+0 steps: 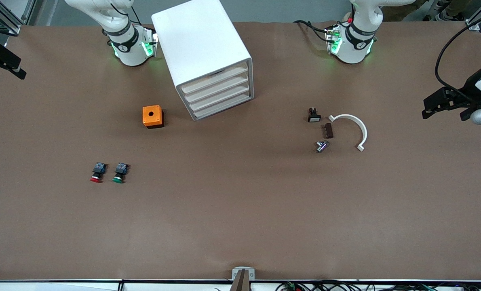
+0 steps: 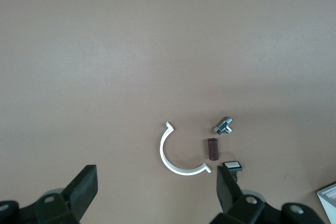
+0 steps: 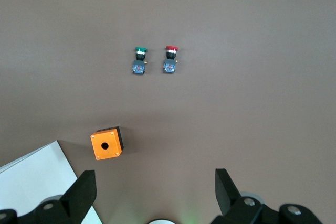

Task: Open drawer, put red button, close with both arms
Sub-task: 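Move the left gripper toward the white drawer cabinet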

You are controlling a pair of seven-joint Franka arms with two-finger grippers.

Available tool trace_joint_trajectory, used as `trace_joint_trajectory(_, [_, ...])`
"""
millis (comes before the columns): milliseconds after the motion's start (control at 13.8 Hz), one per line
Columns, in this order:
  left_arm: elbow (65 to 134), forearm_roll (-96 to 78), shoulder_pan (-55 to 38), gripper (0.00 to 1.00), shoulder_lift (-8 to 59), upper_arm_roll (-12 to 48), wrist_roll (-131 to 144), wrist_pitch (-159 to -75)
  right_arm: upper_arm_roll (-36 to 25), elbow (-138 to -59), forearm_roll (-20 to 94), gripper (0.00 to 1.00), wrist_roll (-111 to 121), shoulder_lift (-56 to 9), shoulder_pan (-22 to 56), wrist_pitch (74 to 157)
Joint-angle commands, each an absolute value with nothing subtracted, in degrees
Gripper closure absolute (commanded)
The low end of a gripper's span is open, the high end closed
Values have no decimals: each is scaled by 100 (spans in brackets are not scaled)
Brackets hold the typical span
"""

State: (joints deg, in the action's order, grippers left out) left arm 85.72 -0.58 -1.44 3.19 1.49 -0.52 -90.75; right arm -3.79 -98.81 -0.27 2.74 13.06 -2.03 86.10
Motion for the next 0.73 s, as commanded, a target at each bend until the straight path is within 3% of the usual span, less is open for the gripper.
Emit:
trace_joint_trajectory(0, [8411, 0, -35, 0, 536, 202, -9, -8991, -369, -9958, -44, 0, 299, 1371, -202, 8500])
trace_joint_trajectory(653, [8446, -70, -491, 0, 1423, 246, 798, -8886, -308, -9581, -26, 0, 281, 1415, 43, 7605])
